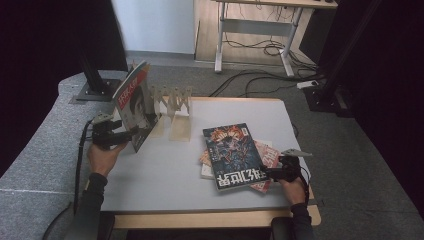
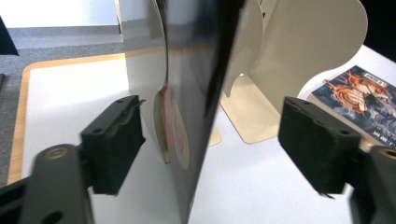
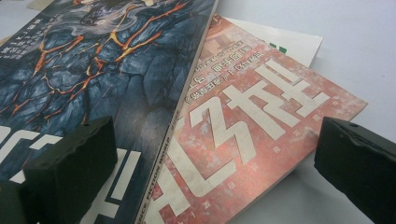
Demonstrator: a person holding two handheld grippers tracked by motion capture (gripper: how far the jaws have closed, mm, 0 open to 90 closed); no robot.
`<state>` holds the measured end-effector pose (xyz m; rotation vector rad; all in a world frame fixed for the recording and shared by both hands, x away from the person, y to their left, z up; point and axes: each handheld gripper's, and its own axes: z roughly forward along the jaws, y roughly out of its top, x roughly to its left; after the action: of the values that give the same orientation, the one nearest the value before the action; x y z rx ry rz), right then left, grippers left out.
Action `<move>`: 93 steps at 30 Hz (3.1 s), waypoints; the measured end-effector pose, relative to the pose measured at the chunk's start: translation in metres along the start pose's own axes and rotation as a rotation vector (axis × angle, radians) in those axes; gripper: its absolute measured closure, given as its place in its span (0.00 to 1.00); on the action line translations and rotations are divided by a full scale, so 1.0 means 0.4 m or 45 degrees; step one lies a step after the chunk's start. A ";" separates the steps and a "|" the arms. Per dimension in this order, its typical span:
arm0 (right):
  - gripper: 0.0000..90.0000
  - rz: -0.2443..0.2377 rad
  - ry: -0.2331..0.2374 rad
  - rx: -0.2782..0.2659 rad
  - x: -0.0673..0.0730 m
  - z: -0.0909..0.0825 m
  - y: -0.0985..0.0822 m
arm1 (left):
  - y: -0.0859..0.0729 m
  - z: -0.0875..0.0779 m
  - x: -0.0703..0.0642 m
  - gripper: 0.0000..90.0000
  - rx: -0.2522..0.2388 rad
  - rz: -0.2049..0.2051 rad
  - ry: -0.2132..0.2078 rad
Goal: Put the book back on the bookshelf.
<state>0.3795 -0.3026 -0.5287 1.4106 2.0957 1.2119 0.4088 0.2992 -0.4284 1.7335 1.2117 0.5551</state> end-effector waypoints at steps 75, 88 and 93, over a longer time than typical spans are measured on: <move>0.00 0.037 0.002 0.010 -0.002 -0.001 -0.002 | -0.261 0.139 -0.249 0.02 0.453 0.358 -0.193; 0.05 -0.074 -0.066 0.015 0.033 -0.016 0.035 | -0.261 0.139 -0.249 0.02 0.453 0.358 -0.193; 0.05 -0.096 -0.017 0.046 0.047 0.009 0.048 | -0.261 0.139 -0.249 0.02 0.453 0.359 -0.193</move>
<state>0.3847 -0.2818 -0.5121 1.3387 2.1518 1.1377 0.3595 0.1956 -0.5322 2.2271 1.0088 0.3762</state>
